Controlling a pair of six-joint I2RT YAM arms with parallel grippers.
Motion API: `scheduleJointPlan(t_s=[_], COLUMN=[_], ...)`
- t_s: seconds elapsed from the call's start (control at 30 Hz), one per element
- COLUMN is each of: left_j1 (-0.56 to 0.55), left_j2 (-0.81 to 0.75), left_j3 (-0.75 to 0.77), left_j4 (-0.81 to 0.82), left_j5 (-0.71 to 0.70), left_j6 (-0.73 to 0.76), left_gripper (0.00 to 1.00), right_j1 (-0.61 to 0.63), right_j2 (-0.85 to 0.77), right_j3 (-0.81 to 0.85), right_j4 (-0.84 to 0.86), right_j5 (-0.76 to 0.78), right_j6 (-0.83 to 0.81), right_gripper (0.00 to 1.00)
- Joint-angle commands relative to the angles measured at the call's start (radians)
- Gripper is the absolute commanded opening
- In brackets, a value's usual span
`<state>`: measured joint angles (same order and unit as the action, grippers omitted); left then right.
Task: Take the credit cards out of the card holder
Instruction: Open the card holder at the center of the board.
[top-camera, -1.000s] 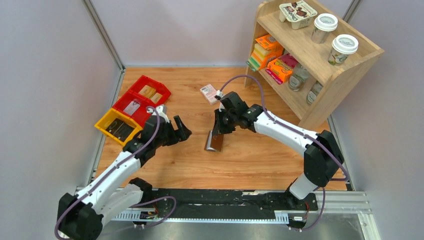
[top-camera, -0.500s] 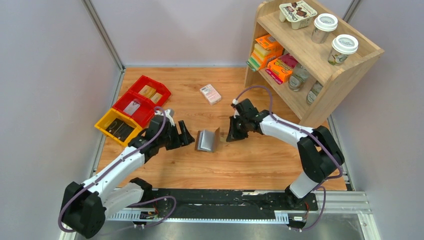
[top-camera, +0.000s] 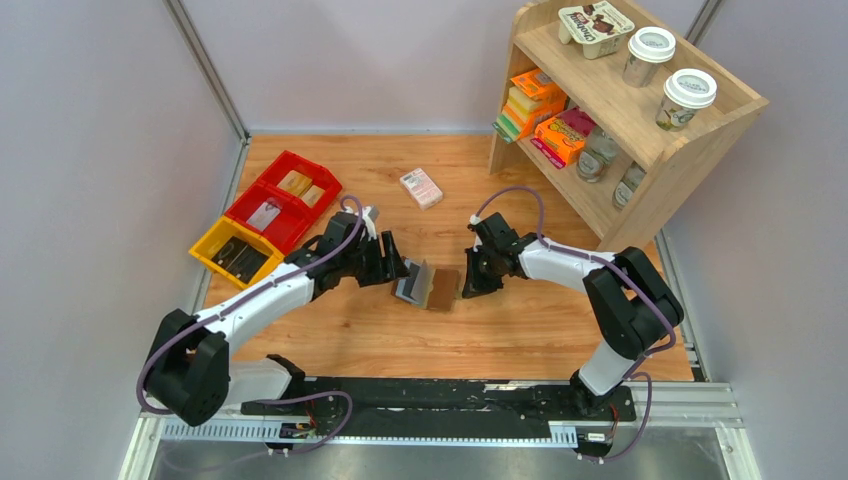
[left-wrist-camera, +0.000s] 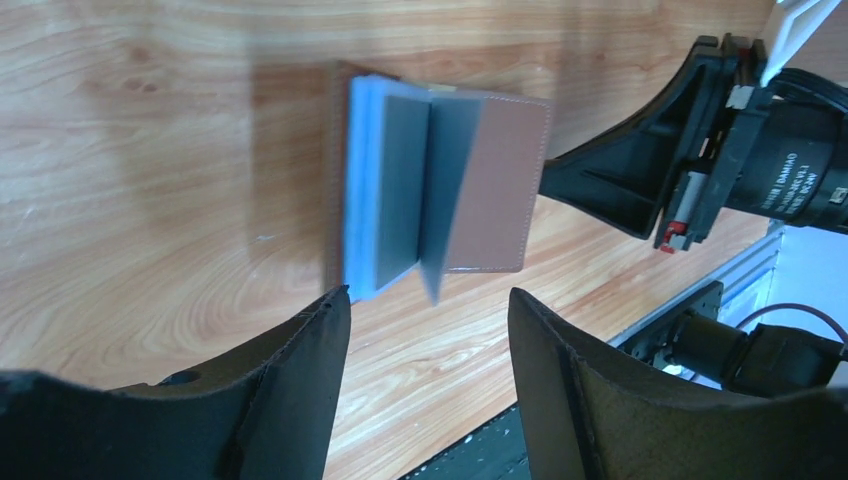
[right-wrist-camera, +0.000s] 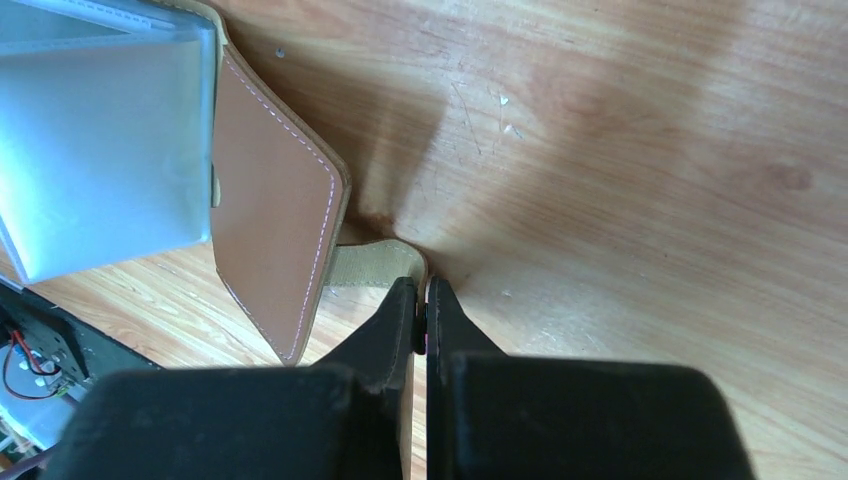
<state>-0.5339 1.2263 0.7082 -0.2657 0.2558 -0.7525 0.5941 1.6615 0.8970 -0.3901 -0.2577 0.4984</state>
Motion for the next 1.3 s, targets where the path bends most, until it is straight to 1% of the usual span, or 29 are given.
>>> scheduleJointPlan(t_s=[0.0,0.17,0.33,0.67,0.77,0.8,0.93,1.0,1.07,1.1,1.13,1.17,1.2,1.27], left_j1=[-0.023,-0.041,-0.055,-0.087,-0.106,-0.109,-0.143,-0.153,-0.163,-0.164,-0.167,-0.167,-0.170,-0.172], left_j2=[0.042,0.070,0.130,0.305,0.358,0.366,0.383,0.389,0.406,0.413,0.432,0.440,0.453,0.472], left_j3=[0.091,0.139,0.166,0.237,0.266,0.266,0.263,0.255,0.252,0.251,0.251,0.252,0.252,0.257], left_j4=[0.010,-0.032,0.006,0.054,0.065,0.072,0.173,0.207,0.235,0.244,0.259,0.261,0.288,0.287], left_j5=[-0.006,-0.046,-0.027,-0.012,0.017,0.046,0.100,0.120,0.141,0.149,0.170,0.178,0.190,0.189], left_j6=[0.007,0.022,-0.001,-0.036,-0.045,-0.048,-0.079,-0.094,-0.114,-0.117,-0.126,-0.130,-0.134,-0.128], left_gripper=[0.67,0.69,0.68,0.68,0.68,0.68,0.68,0.66,0.63,0.59,0.56,0.50,0.48,0.45], right_j1=[-0.004,-0.004,-0.004,-0.004,-0.004,-0.004,-0.004,-0.005,-0.010,-0.014,-0.017,-0.023,-0.030,-0.042], right_j2=[-0.017,-0.020,-0.022,-0.025,-0.031,-0.034,-0.057,-0.077,-0.100,-0.112,-0.126,-0.143,-0.157,-0.186], right_j3=[0.037,0.051,0.049,0.043,0.045,0.043,0.030,0.014,-0.003,-0.013,-0.026,-0.041,-0.056,-0.079], right_j4=[0.016,0.005,0.007,0.020,0.028,0.030,0.054,0.079,0.103,0.117,0.135,0.152,0.166,0.191], right_j5=[0.044,0.032,0.023,-0.005,-0.011,-0.014,-0.018,-0.020,-0.020,-0.015,-0.008,0.003,0.008,0.029], right_j6=[-0.058,-0.080,-0.090,-0.098,-0.095,-0.093,-0.080,-0.063,-0.044,-0.031,-0.018,-0.005,0.006,0.032], right_gripper=[0.00,0.00,0.00,0.00,0.00,0.00,0.01,0.02,0.05,0.07,0.10,0.13,0.18,0.23])
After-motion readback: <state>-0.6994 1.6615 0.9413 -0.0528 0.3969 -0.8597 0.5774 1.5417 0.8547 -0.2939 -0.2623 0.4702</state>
